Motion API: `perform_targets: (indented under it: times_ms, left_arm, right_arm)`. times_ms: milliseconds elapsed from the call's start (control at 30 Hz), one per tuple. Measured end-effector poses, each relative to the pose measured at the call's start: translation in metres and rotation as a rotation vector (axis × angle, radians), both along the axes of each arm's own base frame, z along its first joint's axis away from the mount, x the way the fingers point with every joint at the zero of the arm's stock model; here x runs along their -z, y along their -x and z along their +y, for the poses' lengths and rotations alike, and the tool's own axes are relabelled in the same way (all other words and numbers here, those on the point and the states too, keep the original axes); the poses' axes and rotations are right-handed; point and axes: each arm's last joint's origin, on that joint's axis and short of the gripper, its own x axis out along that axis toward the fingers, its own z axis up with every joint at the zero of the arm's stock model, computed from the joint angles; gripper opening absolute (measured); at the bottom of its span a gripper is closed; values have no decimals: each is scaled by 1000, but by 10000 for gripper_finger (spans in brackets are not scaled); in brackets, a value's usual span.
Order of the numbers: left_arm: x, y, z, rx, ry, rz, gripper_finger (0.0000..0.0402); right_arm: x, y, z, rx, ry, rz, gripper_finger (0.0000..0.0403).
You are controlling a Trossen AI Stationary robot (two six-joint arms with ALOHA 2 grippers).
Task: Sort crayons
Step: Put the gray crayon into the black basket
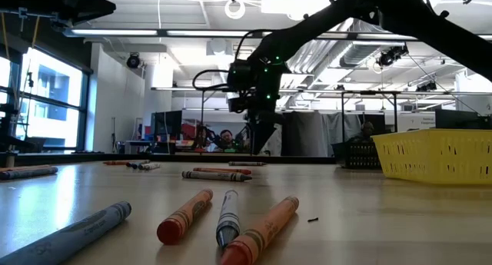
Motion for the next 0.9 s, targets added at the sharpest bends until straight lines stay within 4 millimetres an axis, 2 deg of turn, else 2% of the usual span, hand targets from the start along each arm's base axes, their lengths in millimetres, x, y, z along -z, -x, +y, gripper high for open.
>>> perform_targets:
  times_ms: [600,900]
  left_arm:
    - [0,0,0,0,0,0,74]
    - [0,0,0,1,0,0,74]
  right_arm:
    - [0,-1,-4,-100,35,-19,126]
    - [15,2,-4,-208,27,-21,126]
